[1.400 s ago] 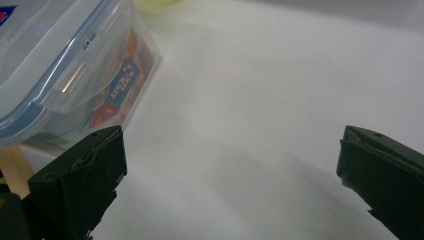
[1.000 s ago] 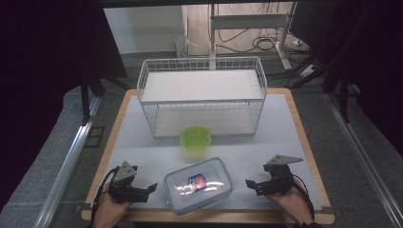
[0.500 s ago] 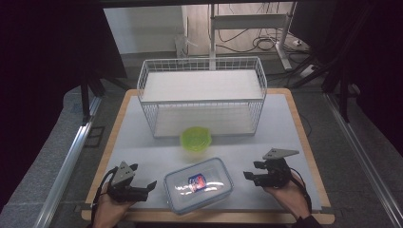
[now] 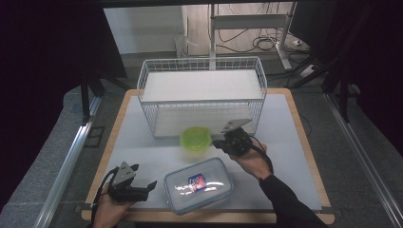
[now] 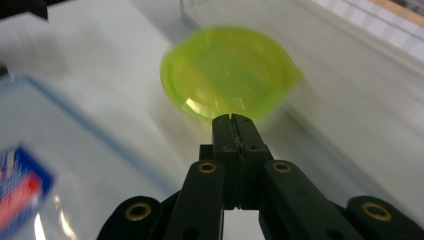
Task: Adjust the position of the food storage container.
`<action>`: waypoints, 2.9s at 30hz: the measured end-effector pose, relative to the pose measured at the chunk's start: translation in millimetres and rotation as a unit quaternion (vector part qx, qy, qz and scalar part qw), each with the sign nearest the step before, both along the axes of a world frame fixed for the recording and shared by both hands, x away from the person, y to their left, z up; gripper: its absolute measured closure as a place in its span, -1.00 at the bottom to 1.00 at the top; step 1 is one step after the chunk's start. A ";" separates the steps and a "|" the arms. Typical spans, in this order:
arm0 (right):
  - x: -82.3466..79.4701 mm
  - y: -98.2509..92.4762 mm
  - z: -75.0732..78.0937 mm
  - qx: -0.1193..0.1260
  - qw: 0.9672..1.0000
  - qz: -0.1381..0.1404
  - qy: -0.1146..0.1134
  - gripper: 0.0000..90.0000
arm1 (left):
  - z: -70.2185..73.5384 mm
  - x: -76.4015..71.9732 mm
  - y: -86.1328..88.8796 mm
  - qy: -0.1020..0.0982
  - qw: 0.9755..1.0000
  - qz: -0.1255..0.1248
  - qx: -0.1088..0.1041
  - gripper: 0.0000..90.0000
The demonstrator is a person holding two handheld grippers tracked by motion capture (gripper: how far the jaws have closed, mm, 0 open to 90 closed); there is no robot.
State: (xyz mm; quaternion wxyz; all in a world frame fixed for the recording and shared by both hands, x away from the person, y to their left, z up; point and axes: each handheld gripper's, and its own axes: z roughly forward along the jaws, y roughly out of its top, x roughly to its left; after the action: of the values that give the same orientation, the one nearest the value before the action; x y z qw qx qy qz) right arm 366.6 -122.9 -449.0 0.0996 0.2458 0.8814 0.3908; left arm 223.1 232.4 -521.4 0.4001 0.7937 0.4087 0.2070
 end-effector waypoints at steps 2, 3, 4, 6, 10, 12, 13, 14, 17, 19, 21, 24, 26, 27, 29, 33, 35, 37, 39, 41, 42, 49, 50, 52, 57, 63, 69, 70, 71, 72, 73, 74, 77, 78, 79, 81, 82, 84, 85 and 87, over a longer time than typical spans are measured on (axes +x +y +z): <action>10.2 19.3 0.0 0.004 1.000 0.015 0.001 1.00 | -0.6 0.1 -0.5 0.001 1.000 -0.001 0.004 -0.79; 13.7 26.7 -0.4 0.003 1.000 0.018 0.001 1.00 | -0.7 0.0 -0.8 0.000 1.000 -0.002 0.006 -0.79; 19.4 39.0 -1.3 0.000 1.000 0.026 0.000 1.00 | -0.7 0.0 -1.0 -0.001 1.000 -0.002 0.005 -0.79; 27.4 58.4 -2.6 -0.005 0.999 0.037 -0.005 1.00 | -0.5 -0.1 -0.9 0.000 1.000 -0.005 0.008 -0.79; 37.5 92.4 -6.1 -0.026 0.998 0.056 -0.015 1.00 | -1.2 0.1 -1.2 -0.001 1.000 -0.007 0.009 -0.79; 42.5 104.9 -8.0 -0.034 0.997 0.060 -0.021 1.00 | -1.3 0.1 -1.4 -0.001 1.000 -0.009 0.012 -0.79; 45.9 111.1 -9.2 -0.035 0.997 0.059 -0.018 1.00 | -1.3 0.0 -1.5 -0.001 1.000 -0.010 0.013 -0.79; 47.9 114.5 -10.1 -0.034 0.998 0.059 -0.018 1.00 | -1.3 0.0 -1.8 -0.001 1.000 -0.010 0.014 -0.79; 54.7 126.3 -15.0 -0.043 0.997 0.062 -0.020 1.00 | -1.6 0.0 -2.2 -0.001 1.000 -0.011 0.016 -0.79; 58.9 132.0 -18.2 -0.048 0.997 0.063 -0.019 1.00 | -1.9 0.0 -2.8 -0.001 1.000 -0.012 0.016 -0.79; 61.0 134.4 -19.8 -0.050 0.997 0.064 -0.018 1.00 | -2.0 0.1 -2.9 -0.001 1.000 -0.013 0.017 -0.79; 66.4 141.6 -25.5 -0.061 0.996 0.065 -0.015 1.00 | -2.1 0.1 -3.1 -0.001 1.000 -0.014 0.018 -0.79; 68.1 142.7 -28.0 -0.070 0.995 0.069 -0.015 1.00 | -2.0 0.0 -3.0 -0.001 1.000 -0.016 0.022 -0.79; 68.1 142.7 -28.0 -0.070 0.995 0.069 -0.015 1.00 | -2.0 0.0 -3.0 -0.001 1.000 -0.016 0.022 -0.79; 69.1 141.2 -29.4 -0.076 0.994 0.072 -0.014 1.00 | -1.9 0.0 -3.0 -0.001 1.000 -0.016 0.022 -0.79; 66.2 136.6 -27.5 -0.090 0.993 0.079 -0.017 1.00 | -2.0 -0.3 -3.6 -0.001 1.000 -0.017 0.025 -0.79; 65.7 135.2 -27.3 -0.092 0.992 0.080 -0.017 1.00 | -2.0 -0.3 -3.8 -0.002 1.000 -0.017 0.026 -0.79; 64.2 128.3 -26.3 -0.096 0.992 0.077 -0.016 1.00 | -1.9 -0.5 -3.8 -0.003 1.000 -0.016 0.027 -0.79; 63.8 125.2 -26.0 -0.098 0.992 0.077 -0.017 1.00 | -1.9 -0.4 -3.7 -0.003 1.000 -0.016 0.026 -0.79; 62.3 114.4 -25.0 -0.101 0.992 0.071 -0.015 1.00 | -2.0 -0.4 -3.9 -0.004 1.000 -0.014 0.024 -0.79; 61.7 110.5 -24.7 -0.103 0.992 0.070 -0.015 1.00 | -1.9 -0.5 -3.9 -0.005 1.000 -0.013 0.025 -0.79; 58.1 86.1 -23.4 -0.102 0.993 0.053 -0.009 1.00 | -1.5 -0.2 -3.1 -0.007 1.000 -0.009 0.022 -0.79; 56.9 77.0 -23.0 -0.101 0.994 0.048 -0.008 1.00 | -1.1 0.0 -2.0 -0.005 1.000 -0.007 0.020 -0.79; 55.8 70.1 -22.8 -0.101 0.994 0.046 -0.011 1.00 | -1.0 0.1 -1.3 -0.006 1.000 -0.005 0.017 -0.80; 50.9 53.0 -21.6 -0.107 0.994 0.037 -0.013 1.00 | -1.4 0.2 -1.9 -0.005 1.000 -0.004 0.018 -0.80; 45.3 33.0 -20.2 -0.111 0.993 0.023 -0.016 1.00 | -1.8 0.3 -2.2 -0.004 1.000 -0.005 0.021 -0.80; 36.5 -2.3 -19.2 -0.105 0.994 -0.004 -0.013 1.00 | -2.0 0.5 -2.9 -0.005 1.000 -0.005 0.024 -0.80; 35.1 -8.9 -19.0 -0.105 0.994 -0.008 -0.016 1.00 | -2.2 0.6 -3.0 -0.004 1.000 -0.005 0.023 -0.80; 35.1 -8.9 -19.0 -0.105 0.994 -0.008 -0.016 1.00 | -2.2 0.6 -3.0 -0.004 1.000 -0.005 0.023 -0.80; 32.8 -19.3 -18.6 -0.102 0.995 -0.015 -0.015 1.00 | -2.2 0.8 -3.3 -0.003 1.000 -0.005 0.025 -0.80; 31.7 -22.5 -18.4 -0.101 0.995 -0.020 -0.015 1.00 | -2.2 0.8 -3.5 -0.003 1.000 -0.005 0.024 -0.80; 29.7 -26.1 -17.6 -0.100 0.994 -0.026 -0.016 1.00 | -2.2 0.9 -3.6 -0.003 1.000 -0.006 0.025 -0.80; 22.3 -31.2 -13.8 -0.083 0.996 -0.028 -0.016 1.00 | -2.5 1.1 -4.1 -0.003 1.000 -0.005 0.026 -0.80; 17.2 -30.5 -12.0 -0.080 0.996 -0.020 -0.018 1.00 | -2.5 1.1 -4.1 -0.003 1.000 -0.005 0.026 -0.80; 12.7 -28.6 -11.2 -0.078 0.997 -0.014 -0.018 1.00 | -2.5 1.1 -4.1 -0.003 1.000 -0.005 0.026 -0.80; 8.7 -26.2 -11.4 -0.078 0.997 -0.007 -0.018 1.00 | -2.5 1.1 -4.1 -0.003 1.000 -0.005 0.026 -0.80; 1.8 -20.2 -14.3 -0.081 0.997 0.007 -0.015 1.00 | -2.5 1.0 -4.2 -0.003 1.000 -0.006 0.026 -0.80; -1.4 -15.8 -17.1 -0.086 0.996 0.014 -0.014 1.00 | -2.4 0.9 -4.2 -0.003 1.000 -0.006 0.027 -0.80; -2.4 -13.8 -18.9 -0.091 0.996 0.016 -0.012 1.00 | -2.4 0.8 -4.3 -0.003 1.000 -0.006 0.028 -0.80; -2.9 -12.2 -22.1 -0.103 0.994 0.016 -0.011 1.00 | -2.3 0.7 -4.1 -0.004 1.000 -0.006 0.028 -0.80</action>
State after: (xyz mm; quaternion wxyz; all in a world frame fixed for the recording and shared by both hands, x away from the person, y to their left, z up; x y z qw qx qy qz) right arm 363.8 -135.2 -471.2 0.1281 0.2155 0.9196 0.3023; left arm 223.8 228.3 -523.7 0.3806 0.8064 0.3963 0.2185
